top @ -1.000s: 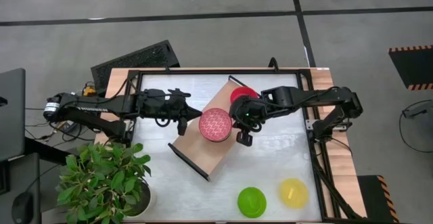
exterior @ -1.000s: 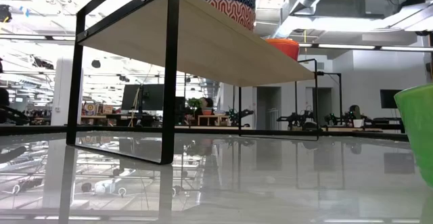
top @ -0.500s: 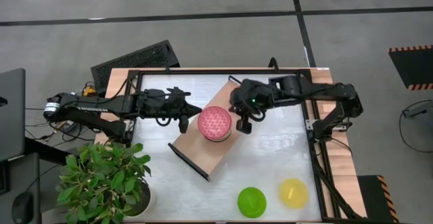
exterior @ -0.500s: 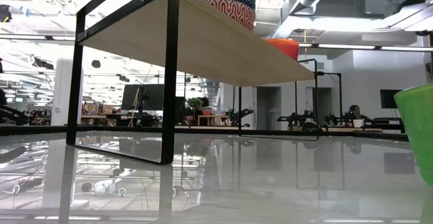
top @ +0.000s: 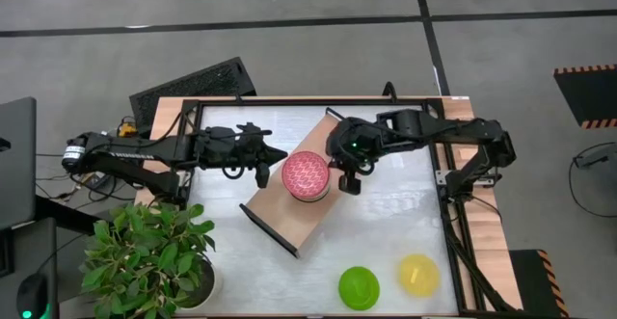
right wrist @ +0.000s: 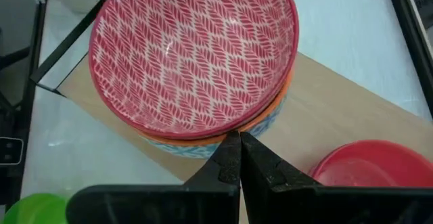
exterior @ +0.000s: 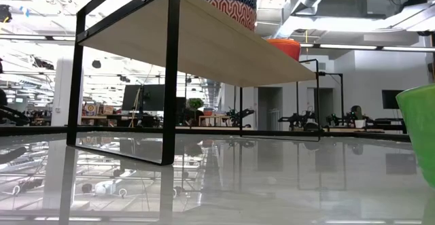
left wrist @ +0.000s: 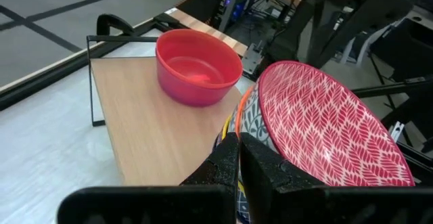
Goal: Place and stack bowls onto a shelf
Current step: Adjust the stacked patterned bowls on the shelf
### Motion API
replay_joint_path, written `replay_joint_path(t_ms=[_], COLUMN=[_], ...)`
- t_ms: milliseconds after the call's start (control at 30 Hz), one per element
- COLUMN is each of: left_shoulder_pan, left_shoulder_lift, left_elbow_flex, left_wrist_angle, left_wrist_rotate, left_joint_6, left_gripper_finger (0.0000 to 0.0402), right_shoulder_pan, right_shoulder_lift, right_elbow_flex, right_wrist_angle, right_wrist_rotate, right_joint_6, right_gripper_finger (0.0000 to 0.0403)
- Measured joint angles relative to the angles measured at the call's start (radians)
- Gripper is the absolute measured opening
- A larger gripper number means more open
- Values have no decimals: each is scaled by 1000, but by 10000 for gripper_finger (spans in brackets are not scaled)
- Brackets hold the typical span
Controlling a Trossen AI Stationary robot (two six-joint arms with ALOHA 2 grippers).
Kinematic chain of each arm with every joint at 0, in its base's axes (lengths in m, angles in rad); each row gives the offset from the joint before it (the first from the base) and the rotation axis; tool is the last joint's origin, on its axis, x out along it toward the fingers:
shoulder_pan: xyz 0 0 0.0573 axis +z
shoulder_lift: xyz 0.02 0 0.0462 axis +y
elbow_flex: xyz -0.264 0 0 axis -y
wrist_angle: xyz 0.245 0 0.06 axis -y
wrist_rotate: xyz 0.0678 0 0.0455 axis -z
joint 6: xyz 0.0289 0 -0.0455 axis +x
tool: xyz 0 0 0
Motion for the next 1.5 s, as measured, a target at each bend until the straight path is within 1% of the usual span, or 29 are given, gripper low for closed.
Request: replay_joint_path(t_ms=[67,533,633,933,1000,1133,1333,1400,1500], left_shoulder_pan=[0,0,0,0,0,0,0,0,0], left_shoulder_lift=[0,0,-23,-109,-120,-114,-61,-50,-46], left_elbow_flex=[0,0,1,24,24,24,24,24,24], left_wrist_angle=[0,13,33,20,16,13,36,49,59], left_wrist_rotate=[0,-2,13,12,36,123,277,306,295], left_joint_6=[0,2,22,32,33,33,87,122,163], left_gripper_finger=[0,0,0,0,0,0,0,0,0], right_shoulder_pan=[-1,-1,-2,-3,-3,-3,-3,-3,-3], right_shoulder_lift=[-1,-2,-2,-2,-2,1,0,0,0], right_elbow_flex=[-9,-19,-19,-31,-42,-55,-63,-63,-63], right_wrist_angle=[3,3,3,11,12,2,9,9,8], right_wrist_rotate=[-15,-17,-18,-38,-39,-43,-44,-44,-44], right_joint_6=[2,4,3,2,3,2,2,2,3], right_gripper_finger=[23,22,22,22,22,22,22,22,22])
